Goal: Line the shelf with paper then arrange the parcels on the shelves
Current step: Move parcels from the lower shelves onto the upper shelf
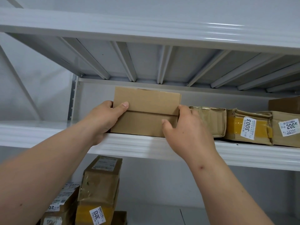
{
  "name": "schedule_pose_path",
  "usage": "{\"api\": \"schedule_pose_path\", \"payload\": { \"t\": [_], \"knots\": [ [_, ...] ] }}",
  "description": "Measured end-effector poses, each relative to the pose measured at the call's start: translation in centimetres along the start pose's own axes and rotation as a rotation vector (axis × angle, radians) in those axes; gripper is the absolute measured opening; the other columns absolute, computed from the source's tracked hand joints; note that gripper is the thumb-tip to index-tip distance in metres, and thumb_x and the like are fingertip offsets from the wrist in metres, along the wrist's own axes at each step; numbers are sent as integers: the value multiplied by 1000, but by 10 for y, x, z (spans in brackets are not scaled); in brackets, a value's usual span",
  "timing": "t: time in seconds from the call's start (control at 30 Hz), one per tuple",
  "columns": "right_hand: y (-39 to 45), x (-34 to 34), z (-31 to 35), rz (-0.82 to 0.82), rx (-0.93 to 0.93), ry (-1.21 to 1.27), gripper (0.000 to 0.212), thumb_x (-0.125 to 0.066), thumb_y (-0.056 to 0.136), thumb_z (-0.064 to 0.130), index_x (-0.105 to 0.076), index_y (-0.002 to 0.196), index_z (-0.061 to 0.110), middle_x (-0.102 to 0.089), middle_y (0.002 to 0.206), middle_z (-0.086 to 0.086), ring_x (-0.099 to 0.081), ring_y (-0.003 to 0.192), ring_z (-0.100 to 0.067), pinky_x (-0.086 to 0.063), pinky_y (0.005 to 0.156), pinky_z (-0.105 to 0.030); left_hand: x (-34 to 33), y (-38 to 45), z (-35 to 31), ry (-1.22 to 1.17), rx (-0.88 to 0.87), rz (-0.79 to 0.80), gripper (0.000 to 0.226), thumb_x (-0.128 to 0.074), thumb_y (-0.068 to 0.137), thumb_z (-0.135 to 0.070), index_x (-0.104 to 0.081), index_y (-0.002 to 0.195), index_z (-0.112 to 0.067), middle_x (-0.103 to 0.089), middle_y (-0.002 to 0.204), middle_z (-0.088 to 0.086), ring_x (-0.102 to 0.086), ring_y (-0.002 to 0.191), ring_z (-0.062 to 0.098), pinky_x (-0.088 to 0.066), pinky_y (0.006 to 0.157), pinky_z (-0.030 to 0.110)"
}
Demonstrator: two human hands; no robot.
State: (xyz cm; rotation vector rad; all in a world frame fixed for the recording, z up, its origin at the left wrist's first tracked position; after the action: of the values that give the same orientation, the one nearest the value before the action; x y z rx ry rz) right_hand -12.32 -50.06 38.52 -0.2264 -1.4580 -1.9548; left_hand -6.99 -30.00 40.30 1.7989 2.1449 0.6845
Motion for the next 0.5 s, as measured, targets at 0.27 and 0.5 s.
{"api": "schedule_pose_path", "payload": {
  "t": [0.27, 0.5],
  "knots": [
    [-9, -12, -16, -106, 11, 156, 57, -55, 93, 39, -39, 145, 21, -52, 129, -1, -50, 119, -21, -45, 97, -38, 5, -2, 3, 15, -16, 6, 36, -57, 93, -45, -56, 114, -16, -64, 107, 2, -61, 94, 17, -48, 71, 29],
    [-43, -19, -25, -133, 174, 255, 38, -59, 93, 29, -56, 130, 20, -56, 118, 8, -51, 110, -9, -45, 93, -26, -5, -16, 3, 304, -110, -129, 50, -57, 92, -49, -48, 130, -18, -58, 115, 3, -55, 102, 24, -47, 85, 39]
  ]
}}
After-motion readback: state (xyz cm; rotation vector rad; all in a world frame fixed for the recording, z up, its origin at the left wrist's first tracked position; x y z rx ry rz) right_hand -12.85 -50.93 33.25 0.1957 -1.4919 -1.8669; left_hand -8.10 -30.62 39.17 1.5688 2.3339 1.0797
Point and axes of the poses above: each hand's wrist, its own y-axis towards the middle knuckle, its own x-axis out of the back of the hand, z = x × y, the point moved 1 cm from there along y, towards the middle knuckle
